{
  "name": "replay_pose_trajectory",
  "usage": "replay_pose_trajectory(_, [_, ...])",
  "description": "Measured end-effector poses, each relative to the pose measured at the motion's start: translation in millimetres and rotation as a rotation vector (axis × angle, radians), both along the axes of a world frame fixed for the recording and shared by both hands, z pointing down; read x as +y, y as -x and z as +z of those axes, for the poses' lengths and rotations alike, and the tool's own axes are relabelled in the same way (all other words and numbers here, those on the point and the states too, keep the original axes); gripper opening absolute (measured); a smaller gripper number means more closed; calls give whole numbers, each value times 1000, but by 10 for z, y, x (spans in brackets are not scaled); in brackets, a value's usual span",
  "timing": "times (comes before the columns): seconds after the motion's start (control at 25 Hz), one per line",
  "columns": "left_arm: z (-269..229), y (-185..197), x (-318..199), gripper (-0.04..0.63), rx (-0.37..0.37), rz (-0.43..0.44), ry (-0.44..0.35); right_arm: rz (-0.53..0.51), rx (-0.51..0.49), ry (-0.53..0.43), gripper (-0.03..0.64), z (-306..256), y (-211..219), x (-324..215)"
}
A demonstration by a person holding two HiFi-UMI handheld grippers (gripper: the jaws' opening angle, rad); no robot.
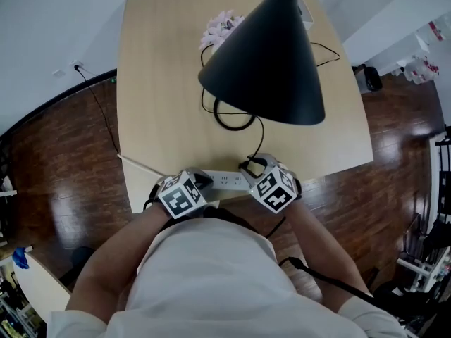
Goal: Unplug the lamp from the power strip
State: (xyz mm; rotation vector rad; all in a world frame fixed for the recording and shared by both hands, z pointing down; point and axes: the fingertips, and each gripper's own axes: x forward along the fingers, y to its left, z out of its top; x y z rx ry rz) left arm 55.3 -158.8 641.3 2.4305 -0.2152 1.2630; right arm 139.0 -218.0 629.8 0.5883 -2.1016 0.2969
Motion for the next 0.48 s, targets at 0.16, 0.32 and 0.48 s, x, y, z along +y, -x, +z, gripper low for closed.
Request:
replay_pose_trajectory(0.16, [-96, 13, -40, 4, 33, -27, -28, 65, 16, 14, 145, 36, -132, 30])
replay_pose_trajectory(0.32, [-287, 88, -90, 3, 85, -62, -63, 142, 21, 17, 164, 51, -229, 34])
replay_pose_trajectory(0.48, [-498, 267, -65, 5, 134, -111, -91, 207, 18, -13, 164, -71, -259, 76])
